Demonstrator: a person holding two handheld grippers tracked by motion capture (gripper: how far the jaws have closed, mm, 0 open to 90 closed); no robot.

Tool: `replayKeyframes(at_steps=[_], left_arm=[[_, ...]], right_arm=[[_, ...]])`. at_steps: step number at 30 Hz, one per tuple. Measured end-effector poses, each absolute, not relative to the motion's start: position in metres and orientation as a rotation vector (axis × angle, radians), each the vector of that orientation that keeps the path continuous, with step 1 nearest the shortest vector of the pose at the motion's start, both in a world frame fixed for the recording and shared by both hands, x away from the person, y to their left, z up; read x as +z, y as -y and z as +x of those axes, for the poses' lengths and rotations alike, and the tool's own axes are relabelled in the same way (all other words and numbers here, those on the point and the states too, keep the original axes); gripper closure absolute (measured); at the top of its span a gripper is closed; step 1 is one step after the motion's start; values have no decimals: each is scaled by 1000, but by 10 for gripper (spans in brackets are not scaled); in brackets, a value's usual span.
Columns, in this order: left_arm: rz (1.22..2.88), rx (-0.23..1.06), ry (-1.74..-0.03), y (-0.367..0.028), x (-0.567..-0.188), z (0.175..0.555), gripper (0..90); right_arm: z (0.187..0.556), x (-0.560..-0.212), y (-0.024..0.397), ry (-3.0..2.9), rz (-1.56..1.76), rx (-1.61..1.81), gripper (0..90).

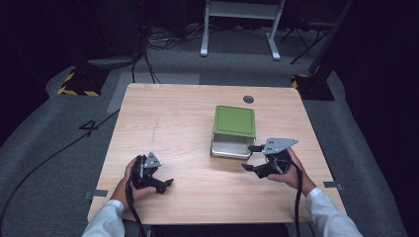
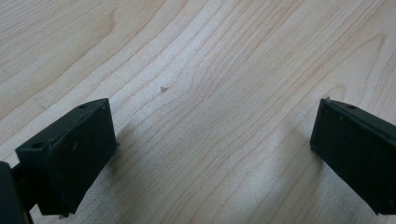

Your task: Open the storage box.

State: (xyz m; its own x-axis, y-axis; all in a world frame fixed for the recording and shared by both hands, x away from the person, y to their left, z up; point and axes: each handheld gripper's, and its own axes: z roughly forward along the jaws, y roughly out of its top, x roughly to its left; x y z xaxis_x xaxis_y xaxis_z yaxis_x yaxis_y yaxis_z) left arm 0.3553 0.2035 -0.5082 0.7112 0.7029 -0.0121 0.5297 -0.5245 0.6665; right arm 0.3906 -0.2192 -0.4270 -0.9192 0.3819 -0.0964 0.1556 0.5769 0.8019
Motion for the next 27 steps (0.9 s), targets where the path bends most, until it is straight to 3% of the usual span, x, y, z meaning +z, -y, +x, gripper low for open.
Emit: replayKeyframes(at_steps=[11,24,27], left_arm=[[2256,341,-932,-204,-508,355,4],[2256,341,-932,-204,-508,355,4],[2256,341,-932,-204,-508,355,4]], right_arm=[[404,-448,196,-2603,458,1143,308],[408,-459,195,-2606,471,1118,392],[409,-459,196,-2609,478,1134,452]])
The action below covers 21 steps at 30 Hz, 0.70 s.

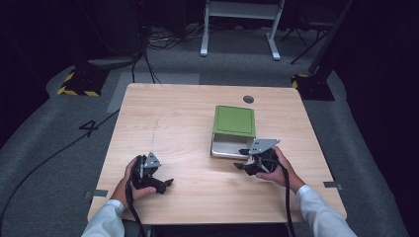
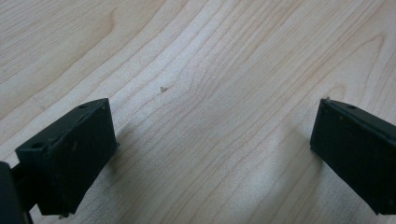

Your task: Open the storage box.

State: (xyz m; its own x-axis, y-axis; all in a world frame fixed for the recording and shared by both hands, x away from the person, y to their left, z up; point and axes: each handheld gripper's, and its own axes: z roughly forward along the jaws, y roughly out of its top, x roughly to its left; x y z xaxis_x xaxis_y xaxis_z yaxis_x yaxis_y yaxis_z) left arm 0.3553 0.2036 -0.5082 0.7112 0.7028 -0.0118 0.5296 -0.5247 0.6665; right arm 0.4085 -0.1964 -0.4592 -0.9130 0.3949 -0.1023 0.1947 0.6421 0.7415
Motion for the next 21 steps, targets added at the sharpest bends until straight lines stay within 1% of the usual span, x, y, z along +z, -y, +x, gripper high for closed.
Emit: replayKeyframes(at_steps=[2,10,21], left_arm=[[2256,341,-932,-204,-508,355,4],[2256,341,-932,-204,-508,355,4],[2259,346,-934,-204,-508,355,4]], right_arm=[[407,-459,197,-2614,467,1135,470],[399,-458,198,-2627,437,1128,483],[374,-463,206,-2640,393,1112,516]])
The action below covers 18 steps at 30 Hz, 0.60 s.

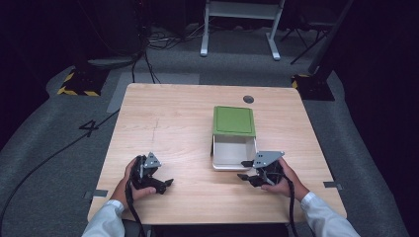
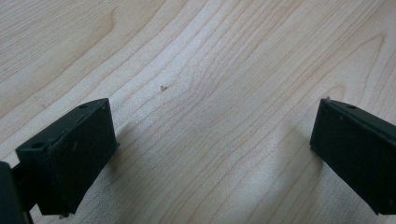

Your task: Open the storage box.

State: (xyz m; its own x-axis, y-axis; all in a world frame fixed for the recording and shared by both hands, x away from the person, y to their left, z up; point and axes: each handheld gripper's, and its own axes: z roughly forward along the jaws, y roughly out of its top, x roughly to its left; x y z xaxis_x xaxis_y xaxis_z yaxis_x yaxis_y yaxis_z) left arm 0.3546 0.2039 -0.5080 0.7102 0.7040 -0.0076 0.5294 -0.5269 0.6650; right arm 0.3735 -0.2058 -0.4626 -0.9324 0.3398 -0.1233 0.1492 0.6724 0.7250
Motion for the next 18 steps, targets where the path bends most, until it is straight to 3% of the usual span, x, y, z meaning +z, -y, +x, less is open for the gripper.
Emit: replayKeyframes(at_steps=[18], left_arm=[[2256,348,-935,-204,-508,354,4]], right_arm=[[351,-464,210,-2658,368,1132,536]])
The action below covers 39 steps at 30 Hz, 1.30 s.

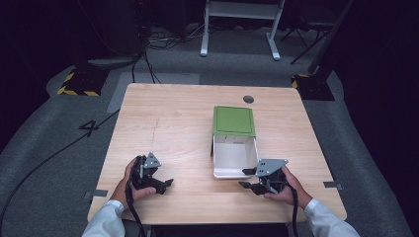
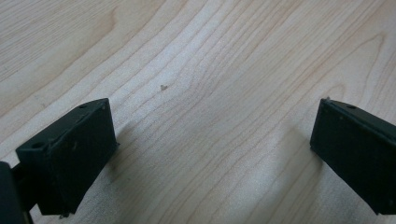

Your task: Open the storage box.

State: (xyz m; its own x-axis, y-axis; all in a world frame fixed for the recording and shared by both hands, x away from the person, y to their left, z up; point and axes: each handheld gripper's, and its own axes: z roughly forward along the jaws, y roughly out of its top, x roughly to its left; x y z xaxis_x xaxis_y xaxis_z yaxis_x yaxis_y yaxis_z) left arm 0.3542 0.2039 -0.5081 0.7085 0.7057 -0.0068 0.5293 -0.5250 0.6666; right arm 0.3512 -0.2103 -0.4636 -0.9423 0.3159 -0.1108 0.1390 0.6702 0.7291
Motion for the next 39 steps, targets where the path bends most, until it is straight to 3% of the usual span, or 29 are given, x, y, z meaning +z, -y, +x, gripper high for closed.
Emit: replayKeyframes(at_steps=[39], left_arm=[[2256,348,-936,-204,-508,354,4]], right_arm=[[332,-463,206,-2669,311,1132,529]])
